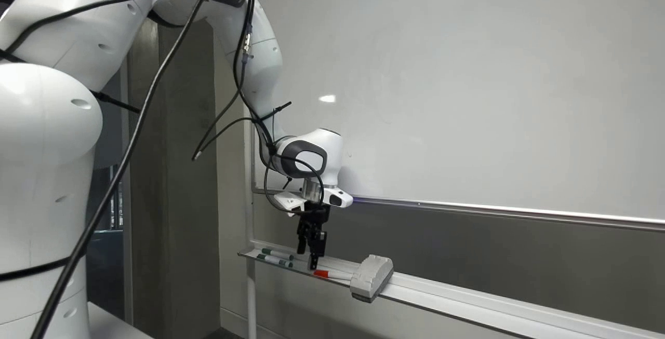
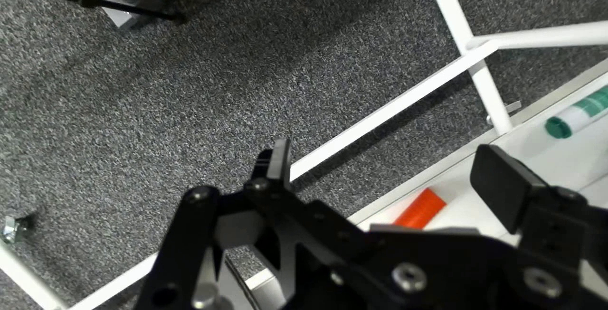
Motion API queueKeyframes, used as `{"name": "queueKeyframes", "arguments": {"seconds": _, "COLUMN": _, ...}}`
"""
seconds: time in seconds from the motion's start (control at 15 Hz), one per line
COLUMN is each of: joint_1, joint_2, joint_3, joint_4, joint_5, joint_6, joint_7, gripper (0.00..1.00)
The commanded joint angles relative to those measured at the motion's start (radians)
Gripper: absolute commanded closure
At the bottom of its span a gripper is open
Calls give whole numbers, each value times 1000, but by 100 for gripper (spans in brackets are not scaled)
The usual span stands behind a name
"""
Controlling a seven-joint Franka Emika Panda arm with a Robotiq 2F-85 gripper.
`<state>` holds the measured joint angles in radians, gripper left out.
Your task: Move the marker to the right
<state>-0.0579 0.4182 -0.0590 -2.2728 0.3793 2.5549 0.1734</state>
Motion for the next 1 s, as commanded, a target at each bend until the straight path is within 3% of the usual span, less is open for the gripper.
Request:
{"name": "queueKeyframes", "arguments": {"seconds": 0.0, "joint_1": -32, "joint_2": 70, "joint_3": 14, "joint_4": 64, "joint_5": 26, "joint_6": -4, "joint_7": 43, "gripper": 0}}
{"name": "queueKeyframes", "arguments": {"seconds": 0.4, "joint_1": -26, "joint_2": 70, "joint_3": 10, "joint_4": 56, "joint_5": -3, "joint_6": 0, "joint_7": 34, "gripper": 0}}
{"name": "queueKeyframes", "arguments": {"seconds": 0.93, "joint_1": -8, "joint_2": 136, "joint_3": -21, "joint_4": 87, "joint_5": 4, "joint_6": 166, "joint_7": 168, "gripper": 0}}
